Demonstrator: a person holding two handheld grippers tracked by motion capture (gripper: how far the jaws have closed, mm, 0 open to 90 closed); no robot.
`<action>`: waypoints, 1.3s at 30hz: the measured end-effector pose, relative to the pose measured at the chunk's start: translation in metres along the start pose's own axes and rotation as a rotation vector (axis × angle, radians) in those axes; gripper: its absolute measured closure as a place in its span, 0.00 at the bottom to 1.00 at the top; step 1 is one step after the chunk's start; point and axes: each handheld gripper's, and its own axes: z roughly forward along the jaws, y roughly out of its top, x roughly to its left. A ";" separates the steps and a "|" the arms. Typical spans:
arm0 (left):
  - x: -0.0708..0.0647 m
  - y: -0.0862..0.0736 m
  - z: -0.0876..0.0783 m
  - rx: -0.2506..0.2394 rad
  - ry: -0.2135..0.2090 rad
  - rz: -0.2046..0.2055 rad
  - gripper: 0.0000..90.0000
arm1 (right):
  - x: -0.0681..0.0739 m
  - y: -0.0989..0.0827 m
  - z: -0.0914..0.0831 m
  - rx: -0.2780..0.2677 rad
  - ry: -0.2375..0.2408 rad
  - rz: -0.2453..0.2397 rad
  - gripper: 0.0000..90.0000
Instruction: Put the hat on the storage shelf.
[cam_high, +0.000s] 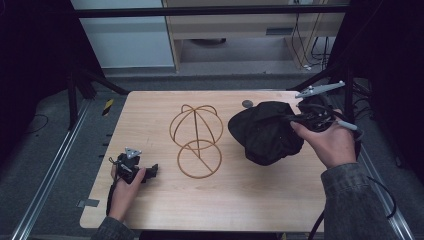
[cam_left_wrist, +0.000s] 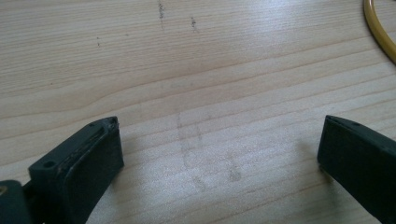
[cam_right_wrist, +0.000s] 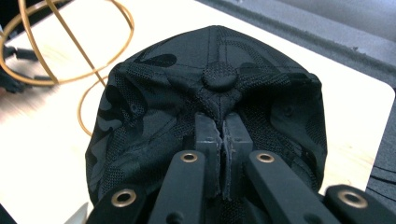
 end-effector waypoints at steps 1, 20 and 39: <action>0.000 0.000 0.000 0.000 0.000 0.001 0.00 | 0.000 0.002 -0.001 -0.003 -0.003 0.000 0.97; 0.000 0.000 0.000 0.000 -0.001 0.001 0.00 | 0.005 0.044 -0.012 -0.076 -0.024 0.023 0.97; -0.001 0.000 0.000 -0.001 -0.001 0.000 0.00 | 0.028 0.095 -0.016 -0.151 -0.040 -0.010 0.98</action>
